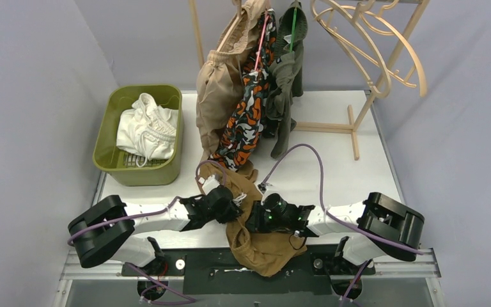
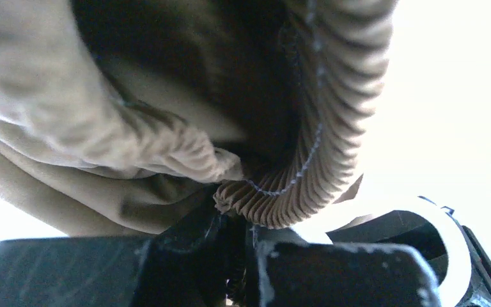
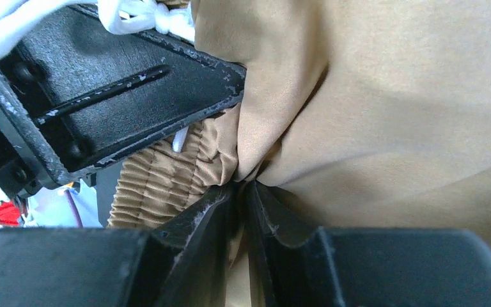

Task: Remove the shorts from the hanger
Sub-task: Pick up the shorts from the center of the board, then place the shorts in the basket.

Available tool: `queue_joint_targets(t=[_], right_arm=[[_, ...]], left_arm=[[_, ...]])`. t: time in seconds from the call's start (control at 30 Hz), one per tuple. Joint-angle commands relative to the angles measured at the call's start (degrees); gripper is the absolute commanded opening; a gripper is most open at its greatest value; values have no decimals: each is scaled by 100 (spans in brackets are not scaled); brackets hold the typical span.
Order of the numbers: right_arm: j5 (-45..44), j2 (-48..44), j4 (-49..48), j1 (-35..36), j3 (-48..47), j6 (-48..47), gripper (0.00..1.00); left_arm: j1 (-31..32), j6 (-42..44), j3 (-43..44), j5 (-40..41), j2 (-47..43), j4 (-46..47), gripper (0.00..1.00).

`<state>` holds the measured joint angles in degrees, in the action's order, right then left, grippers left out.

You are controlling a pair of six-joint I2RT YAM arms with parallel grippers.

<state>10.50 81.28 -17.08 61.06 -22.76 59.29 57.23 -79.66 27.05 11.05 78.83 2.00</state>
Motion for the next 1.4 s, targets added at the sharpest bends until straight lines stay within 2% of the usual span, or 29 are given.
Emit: queue_joint_targets(t=[0.0,0.27,0.4,0.67,0.8,0.93,1.1,1.23,1.37], right_arm=[[-244,-311,87,55,-331,-263,19],[-2148,-2117,1746,85,-437,-285,41],[-2995,-3059,2303,92,-198,-98,46],[-3535,-4528,2824,88,456,457,49],[-3570,-4884,2829,88,684,677,49],[-3534,-4813,2774,95,643,636,50],[-3458,-4327,2759,91,428,501,50],[-3366,-4011,2409,91,425,435,50],[-3226,-3723,2015,90,414,339,50]], left_arm=[[49,542,71,749,-31,-1440,0],[43,1536,997,2155,-2589,-2924,0],[17,1975,1881,2852,-3298,-3750,0],[-2,2561,3621,4095,-3442,-5237,0],[-1,3454,4405,4587,-3263,-5292,0],[-6,4201,5376,5062,-2756,-5472,0],[-10,6173,6768,5492,-2235,-4566,0],[-10,8218,7600,5846,-1591,-3356,0],[-44,10211,8200,6066,-1050,-1739,0]])
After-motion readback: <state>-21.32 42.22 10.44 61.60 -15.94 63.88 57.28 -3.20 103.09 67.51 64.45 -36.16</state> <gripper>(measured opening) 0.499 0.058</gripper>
